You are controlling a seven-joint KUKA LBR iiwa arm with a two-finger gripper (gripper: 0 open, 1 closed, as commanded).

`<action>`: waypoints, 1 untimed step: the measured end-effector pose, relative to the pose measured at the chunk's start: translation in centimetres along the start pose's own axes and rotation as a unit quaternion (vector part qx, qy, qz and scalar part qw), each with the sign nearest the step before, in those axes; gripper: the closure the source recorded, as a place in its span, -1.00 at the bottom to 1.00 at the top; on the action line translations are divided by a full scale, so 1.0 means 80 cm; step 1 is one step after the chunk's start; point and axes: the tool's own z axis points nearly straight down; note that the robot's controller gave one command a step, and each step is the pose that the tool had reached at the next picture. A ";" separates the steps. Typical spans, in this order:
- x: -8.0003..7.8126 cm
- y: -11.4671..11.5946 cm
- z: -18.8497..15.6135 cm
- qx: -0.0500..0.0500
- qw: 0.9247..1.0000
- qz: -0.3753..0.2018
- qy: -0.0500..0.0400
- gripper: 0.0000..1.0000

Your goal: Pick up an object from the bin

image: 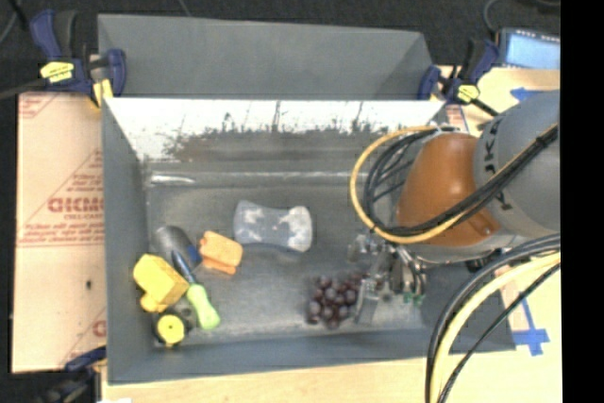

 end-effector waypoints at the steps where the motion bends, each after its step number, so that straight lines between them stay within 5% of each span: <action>1: 0.010 0.021 0.026 -0.001 1.000 -0.013 -0.004 1.00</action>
Offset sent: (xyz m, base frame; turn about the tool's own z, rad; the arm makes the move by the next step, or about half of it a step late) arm 0.0000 0.0000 0.0000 0.0000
